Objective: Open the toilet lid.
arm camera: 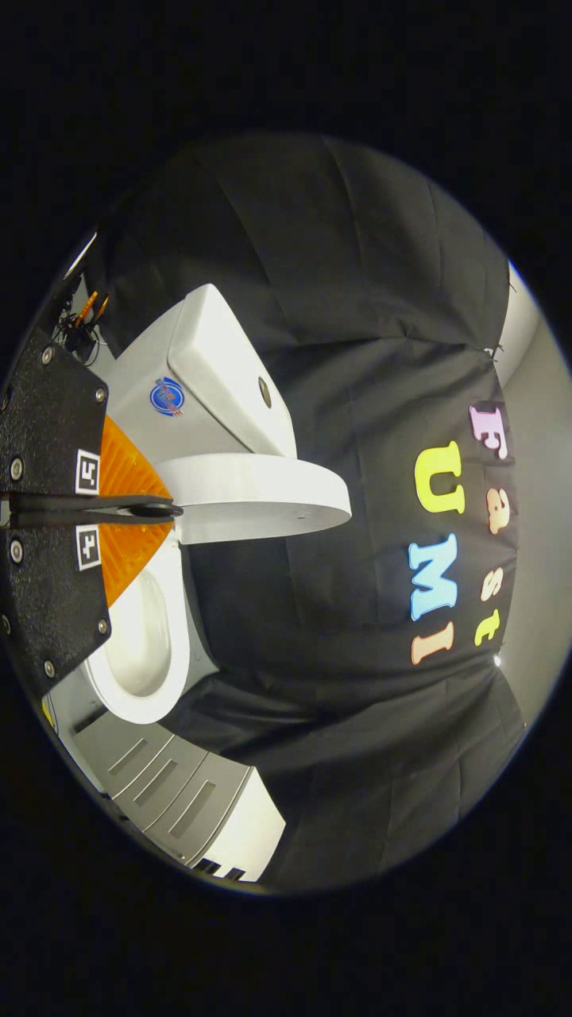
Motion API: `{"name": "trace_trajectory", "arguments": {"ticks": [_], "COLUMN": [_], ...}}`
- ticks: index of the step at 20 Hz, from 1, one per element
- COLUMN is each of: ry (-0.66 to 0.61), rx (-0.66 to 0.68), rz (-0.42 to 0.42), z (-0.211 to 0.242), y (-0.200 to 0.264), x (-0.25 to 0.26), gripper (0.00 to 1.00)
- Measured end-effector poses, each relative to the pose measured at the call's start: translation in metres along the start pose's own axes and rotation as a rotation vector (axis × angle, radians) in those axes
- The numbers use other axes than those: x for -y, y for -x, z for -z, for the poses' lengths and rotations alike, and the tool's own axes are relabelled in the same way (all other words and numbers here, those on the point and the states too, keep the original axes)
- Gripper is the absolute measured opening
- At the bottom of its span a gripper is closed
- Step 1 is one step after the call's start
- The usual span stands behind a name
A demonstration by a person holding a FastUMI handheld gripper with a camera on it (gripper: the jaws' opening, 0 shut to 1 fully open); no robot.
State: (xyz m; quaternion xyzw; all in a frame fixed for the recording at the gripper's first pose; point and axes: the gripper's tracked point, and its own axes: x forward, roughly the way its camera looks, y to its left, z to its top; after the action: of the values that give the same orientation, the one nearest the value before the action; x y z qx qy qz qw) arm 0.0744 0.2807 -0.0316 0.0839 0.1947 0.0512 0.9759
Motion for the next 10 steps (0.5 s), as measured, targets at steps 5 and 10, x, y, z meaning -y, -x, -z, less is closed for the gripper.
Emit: {"name": "trace_trajectory", "arguments": {"ticks": [5,10], "ry": [0.074,0.129], "rx": [0.006,0.008], "rz": [-0.034,-0.066], "z": [-0.005,0.002], "y": [-0.006,-0.008], "x": [-0.026,-0.048], "gripper": [0.0,0.0]}}
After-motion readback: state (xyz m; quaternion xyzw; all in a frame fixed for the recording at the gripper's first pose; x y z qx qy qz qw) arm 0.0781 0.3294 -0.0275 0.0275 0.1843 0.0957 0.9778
